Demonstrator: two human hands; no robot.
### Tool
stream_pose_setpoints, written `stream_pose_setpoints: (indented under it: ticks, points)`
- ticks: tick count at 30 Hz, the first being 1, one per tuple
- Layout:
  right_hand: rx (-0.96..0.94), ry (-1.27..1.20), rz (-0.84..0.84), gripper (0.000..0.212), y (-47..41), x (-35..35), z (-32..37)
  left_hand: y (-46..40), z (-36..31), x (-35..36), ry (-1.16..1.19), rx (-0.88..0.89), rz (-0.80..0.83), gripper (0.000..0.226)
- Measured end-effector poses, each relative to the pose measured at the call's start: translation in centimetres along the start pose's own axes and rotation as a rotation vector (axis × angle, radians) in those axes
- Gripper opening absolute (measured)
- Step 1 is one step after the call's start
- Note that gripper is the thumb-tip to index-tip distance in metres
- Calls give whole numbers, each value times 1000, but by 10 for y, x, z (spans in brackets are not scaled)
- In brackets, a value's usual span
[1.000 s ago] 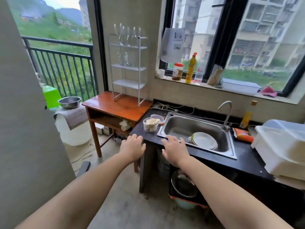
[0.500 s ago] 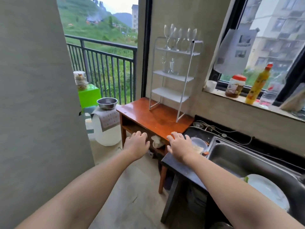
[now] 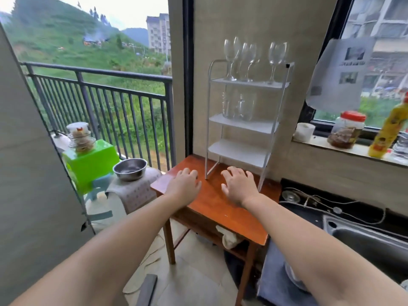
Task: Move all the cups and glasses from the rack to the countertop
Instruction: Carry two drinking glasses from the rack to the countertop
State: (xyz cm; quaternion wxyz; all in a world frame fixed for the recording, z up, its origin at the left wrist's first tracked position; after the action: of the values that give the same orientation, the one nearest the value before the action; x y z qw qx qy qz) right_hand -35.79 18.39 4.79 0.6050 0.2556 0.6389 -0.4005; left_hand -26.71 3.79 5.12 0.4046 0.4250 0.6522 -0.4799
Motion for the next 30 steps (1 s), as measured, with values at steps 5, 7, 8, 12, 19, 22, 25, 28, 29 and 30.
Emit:
stream_pose_setpoints:
  ticks: [5, 7, 8, 12, 19, 22, 25, 28, 29, 30]
  points:
    - [85, -28, -11, 44, -70, 2, -5, -70, 11, 14, 38, 37, -8, 32]
    - [99, -39, -30, 44, -98, 0, -13, -99, 10, 18, 76, 52, 3, 34]
    - [108, -47, -39, 44, -112, 0, -19, -115, 11, 22, 106, 55, 9, 34]
    - [167, -118, -154, 43, -185, -16, -43, -197, 15, 23, 202, 78, -46, 35]
    - [328, -504, -259, 46, -289, -41, -77, -323, 25, 11, 477, -37, -179, 37]
    - [431, -719, -283, 42, -317, -38, -83, -356, 26, 14, 604, -119, -187, 41]
    - [527, -795, -320, 29, -336, -37, -84, -381, 26, 18, 694, -156, -190, 40]
    - [605, -850, -308, 16, -349, -35, -83, -394, 22, 25, 832, -131, -201, 30]
    - [628, -888, -301, 18, -352, -37, -82, -396, 19, 27, 878, -100, -192, 26]
    - [642, -948, -292, 20, -355, -38, -80, -398, 16, 28, 932, -79, -181, 24]
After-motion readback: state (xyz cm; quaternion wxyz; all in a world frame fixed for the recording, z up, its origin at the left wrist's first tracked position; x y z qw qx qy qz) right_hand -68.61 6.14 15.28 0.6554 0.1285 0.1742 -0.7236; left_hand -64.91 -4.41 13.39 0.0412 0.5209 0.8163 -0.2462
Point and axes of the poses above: each hand's wrist, its own y-axis away from the middle knuckle, its own x-axis out of the palm, z = x × y, the point moved 3 cm from there along -y, towards the middle knuckle, and after that the axes turned 10 degrees about x, right-handed, at the moved point
